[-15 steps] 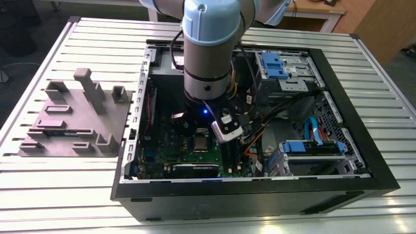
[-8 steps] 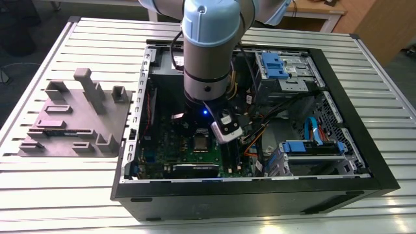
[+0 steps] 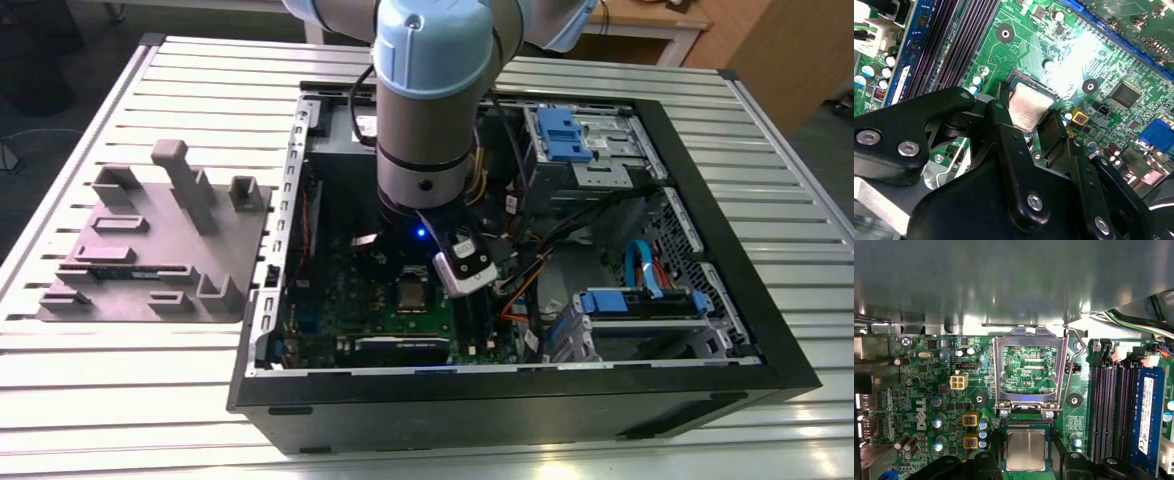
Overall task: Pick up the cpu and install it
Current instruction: 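Place the cpu into insertion slot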
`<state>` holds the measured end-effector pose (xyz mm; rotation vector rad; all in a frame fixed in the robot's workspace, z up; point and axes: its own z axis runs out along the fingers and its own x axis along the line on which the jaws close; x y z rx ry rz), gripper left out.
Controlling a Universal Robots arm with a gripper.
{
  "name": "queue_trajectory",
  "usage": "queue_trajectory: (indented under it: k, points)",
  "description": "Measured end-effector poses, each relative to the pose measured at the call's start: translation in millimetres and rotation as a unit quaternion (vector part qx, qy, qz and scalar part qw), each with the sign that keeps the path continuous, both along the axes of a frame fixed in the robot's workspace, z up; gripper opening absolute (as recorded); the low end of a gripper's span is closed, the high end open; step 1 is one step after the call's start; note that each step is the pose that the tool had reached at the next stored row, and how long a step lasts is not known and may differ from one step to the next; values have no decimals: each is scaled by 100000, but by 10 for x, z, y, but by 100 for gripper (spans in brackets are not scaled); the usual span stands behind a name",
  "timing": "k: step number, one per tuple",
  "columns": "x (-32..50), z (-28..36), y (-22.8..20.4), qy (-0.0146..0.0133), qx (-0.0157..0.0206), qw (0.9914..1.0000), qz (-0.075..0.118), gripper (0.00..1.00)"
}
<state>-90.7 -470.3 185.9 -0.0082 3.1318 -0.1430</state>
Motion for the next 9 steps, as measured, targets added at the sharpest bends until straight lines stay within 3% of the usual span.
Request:
queue_trajectory:
  k: [7,9]
  points:
    - [0,-1,-1,-5,-22,100000,6,47]
    - [-1,-1,-1,-1,-22,100000,3,54]
